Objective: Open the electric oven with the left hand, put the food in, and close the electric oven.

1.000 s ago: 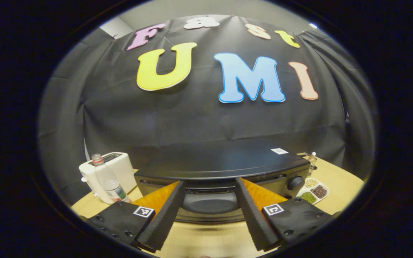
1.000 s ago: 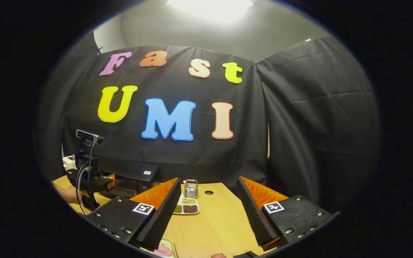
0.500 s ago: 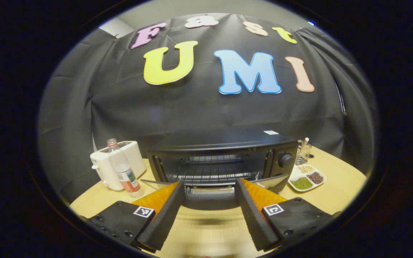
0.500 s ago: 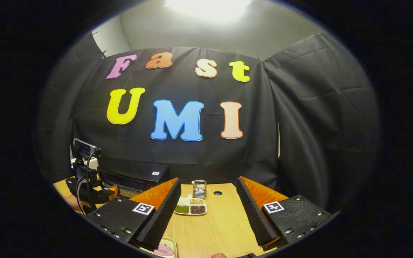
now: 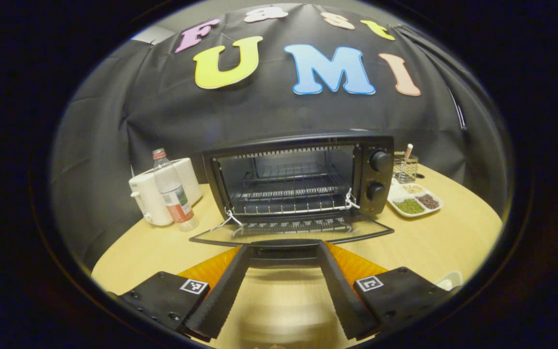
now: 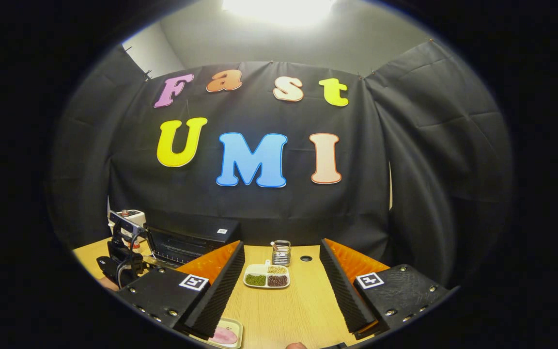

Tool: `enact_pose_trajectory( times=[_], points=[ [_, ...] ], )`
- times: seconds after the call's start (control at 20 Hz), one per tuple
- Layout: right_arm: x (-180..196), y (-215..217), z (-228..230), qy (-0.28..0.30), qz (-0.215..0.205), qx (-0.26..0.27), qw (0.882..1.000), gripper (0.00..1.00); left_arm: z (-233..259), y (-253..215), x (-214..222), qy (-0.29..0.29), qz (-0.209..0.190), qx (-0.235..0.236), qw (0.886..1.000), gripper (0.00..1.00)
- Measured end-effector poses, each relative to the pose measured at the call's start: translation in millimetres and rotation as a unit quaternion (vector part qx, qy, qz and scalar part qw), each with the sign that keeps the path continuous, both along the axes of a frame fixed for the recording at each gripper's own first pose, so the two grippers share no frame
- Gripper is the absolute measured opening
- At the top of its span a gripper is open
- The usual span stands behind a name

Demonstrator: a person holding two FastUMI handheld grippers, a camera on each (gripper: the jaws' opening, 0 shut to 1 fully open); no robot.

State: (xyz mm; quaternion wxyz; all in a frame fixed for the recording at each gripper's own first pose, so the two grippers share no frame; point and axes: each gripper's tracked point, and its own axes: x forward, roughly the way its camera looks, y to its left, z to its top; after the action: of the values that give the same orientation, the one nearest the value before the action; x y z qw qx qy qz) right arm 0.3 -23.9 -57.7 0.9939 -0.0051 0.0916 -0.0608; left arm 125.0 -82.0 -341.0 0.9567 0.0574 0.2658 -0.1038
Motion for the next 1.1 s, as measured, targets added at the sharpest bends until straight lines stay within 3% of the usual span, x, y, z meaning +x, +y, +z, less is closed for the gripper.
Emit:
enact_pose_trajectory(
  times=[0.3, 0.55, 0.6, 0.7, 0.85, 0.95, 1.0, 1.1],
  points=[
    [1.5, 4.8, -7.8, 0.011, 0.021, 0.006, 1.0, 0.95, -32.6, 4.4, -21.4, 0.044, 0.008, 0.014, 0.999, 0.95],
    [7.4, 11.7, -17.0, 0.021, 0.039, 0.024, 0.999, 0.95, -23.6, 13.7, -34.3, 0.043, 0.016, 0.014, 0.999, 0.99],
    [9.5, 12.4, -18.6, 0.024, 0.043, 0.027, 0.998, 0.95, -15.1, 16.9, -34.5, 0.037, 0.021, 0.012, 0.999, 0.95],
    [12.8, 14.3, -26.4, 0.035, 0.052, 0.035, 0.997, 0.95, 10.1, 23.8, -34.1, 0.019, 0.028, 0.004, 0.999, 0.99],
    [16.4, 21.9, -46.5, 0.072, 0.075, 0.054, 0.993, 0.95, 67.7, 31.7, -29.9, -0.028, 0.04, -0.017, 0.999, 0.95],
    [16.3, 31.5, -62.4, 0.101, 0.101, 0.077, 0.987, 0.95, 105.8, 36.9, -29.7, -0.06, 0.049, -0.031, 0.997, 0.99],
    [16.1, 37.4, -71.4, 0.118, 0.115, 0.09, 0.982, 0.95, 125.5, 40.2, -31.3, -0.076, 0.053, -0.038, 0.995, 0.91],
    [12.0, 48.5, -93.5, 0.162, 0.146, 0.118, 0.969, 0.95, 163.4, 47.1, -35.2, -0.108, 0.059, -0.045, 0.991, 0.96]
  ],
)
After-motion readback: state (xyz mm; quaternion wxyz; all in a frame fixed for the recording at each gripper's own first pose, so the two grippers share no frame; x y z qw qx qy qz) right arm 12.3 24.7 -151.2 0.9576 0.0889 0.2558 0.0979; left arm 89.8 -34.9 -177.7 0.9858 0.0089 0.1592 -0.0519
